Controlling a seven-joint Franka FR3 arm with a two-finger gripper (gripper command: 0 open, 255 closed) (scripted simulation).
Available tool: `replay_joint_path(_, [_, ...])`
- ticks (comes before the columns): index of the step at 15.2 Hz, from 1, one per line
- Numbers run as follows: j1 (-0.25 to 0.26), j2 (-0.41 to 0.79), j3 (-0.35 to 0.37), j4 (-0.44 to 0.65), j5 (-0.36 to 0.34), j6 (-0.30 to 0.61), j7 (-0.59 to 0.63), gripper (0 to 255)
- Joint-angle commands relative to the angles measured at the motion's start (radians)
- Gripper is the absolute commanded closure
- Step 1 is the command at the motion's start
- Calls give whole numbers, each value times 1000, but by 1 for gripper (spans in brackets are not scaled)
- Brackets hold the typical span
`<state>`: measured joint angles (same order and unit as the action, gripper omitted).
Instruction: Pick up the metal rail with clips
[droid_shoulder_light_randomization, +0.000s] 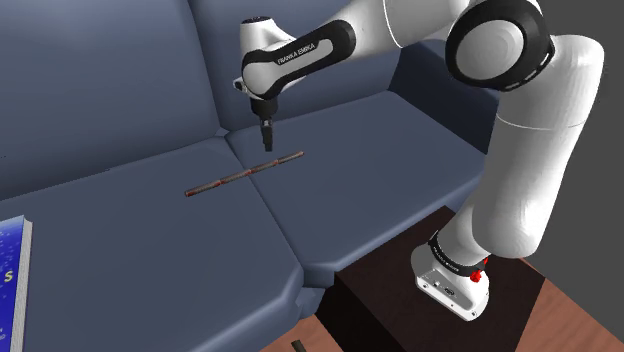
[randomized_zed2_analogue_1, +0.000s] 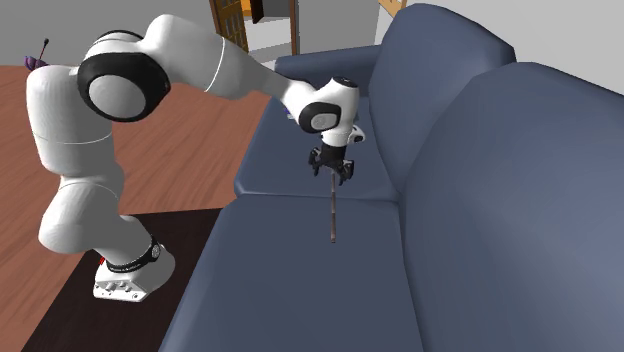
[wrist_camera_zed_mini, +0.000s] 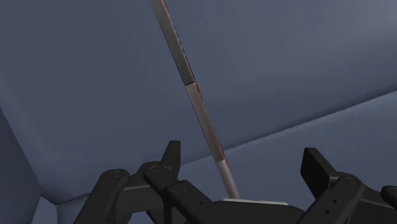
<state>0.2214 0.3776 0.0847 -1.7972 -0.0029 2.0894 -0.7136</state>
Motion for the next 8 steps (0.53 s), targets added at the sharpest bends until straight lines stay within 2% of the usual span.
replay_joint_path(1, [15,66,15,67,-11,-3,-29,0])
replay_joint_path(8, [77,300,59,321,-58,-30,-126,0])
